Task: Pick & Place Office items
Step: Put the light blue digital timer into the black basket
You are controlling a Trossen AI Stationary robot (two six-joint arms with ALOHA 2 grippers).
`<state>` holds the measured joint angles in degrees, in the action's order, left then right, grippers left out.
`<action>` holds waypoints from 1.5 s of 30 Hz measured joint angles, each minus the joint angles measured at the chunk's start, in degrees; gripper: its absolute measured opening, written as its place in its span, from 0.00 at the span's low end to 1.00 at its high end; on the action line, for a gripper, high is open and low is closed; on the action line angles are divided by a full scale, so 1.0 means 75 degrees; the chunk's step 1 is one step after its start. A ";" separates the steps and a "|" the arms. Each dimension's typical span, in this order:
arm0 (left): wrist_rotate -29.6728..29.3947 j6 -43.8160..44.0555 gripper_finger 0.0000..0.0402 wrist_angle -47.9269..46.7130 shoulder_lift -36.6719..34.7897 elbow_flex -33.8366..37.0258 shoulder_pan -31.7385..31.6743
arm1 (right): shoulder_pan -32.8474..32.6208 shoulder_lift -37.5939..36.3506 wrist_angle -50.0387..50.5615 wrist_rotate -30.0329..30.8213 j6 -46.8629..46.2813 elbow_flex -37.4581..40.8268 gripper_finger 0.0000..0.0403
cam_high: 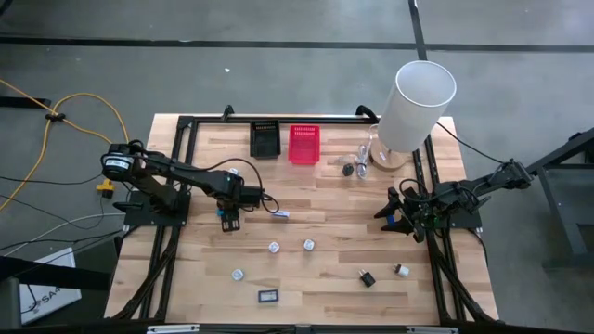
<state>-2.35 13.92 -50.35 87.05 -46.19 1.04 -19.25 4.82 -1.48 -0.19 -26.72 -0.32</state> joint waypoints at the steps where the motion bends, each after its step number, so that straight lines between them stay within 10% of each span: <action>1: 0.0000 0.0003 0.39 0.0000 0.0000 0.0000 0.0000 | 0.0000 0.0000 0.0000 0.0000 0.0003 0.0000 0.51; 45: -0.0556 -0.0904 0.39 0.0169 -0.1408 -0.0973 -0.1242 | 0.0000 0.0000 0.0000 -0.0002 0.0003 0.0000 0.51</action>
<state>-6.52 7.13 -49.08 76.49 -53.49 -8.28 -19.25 4.82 -1.48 -0.20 -26.70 -0.32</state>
